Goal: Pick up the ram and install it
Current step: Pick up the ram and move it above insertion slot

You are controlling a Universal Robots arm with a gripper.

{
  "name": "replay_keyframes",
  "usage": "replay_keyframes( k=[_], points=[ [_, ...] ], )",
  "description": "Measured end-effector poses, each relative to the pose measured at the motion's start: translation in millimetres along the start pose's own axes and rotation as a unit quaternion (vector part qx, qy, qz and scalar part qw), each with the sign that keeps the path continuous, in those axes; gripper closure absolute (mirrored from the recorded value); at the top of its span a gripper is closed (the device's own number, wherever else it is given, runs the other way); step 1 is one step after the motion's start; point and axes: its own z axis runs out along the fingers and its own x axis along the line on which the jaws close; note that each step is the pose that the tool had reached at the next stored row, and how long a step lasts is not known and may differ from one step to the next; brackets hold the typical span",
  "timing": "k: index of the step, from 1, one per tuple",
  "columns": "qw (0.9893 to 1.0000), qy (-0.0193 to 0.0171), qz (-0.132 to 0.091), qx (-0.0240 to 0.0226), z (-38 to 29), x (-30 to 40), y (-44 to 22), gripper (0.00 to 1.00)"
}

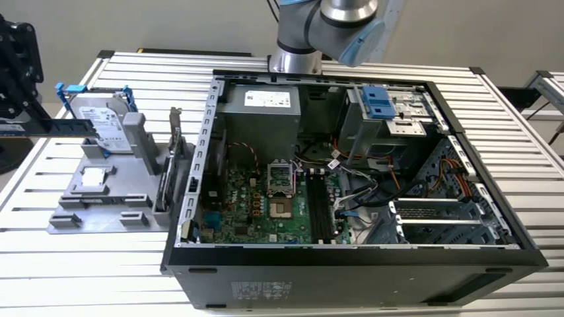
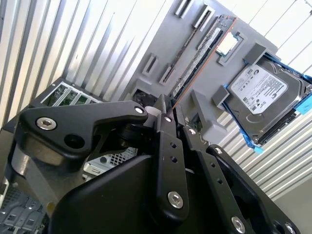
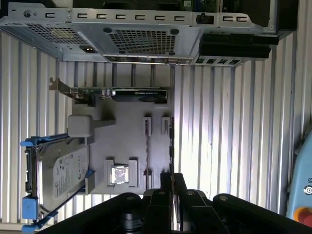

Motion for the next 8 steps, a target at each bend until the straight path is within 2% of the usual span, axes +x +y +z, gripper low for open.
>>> replay_keyframes(
  k=[8],
  points=[
    [1.0000,0.0000,0.000,0.0000,0.3,-0.1,5.9,1.00]
  ],
)
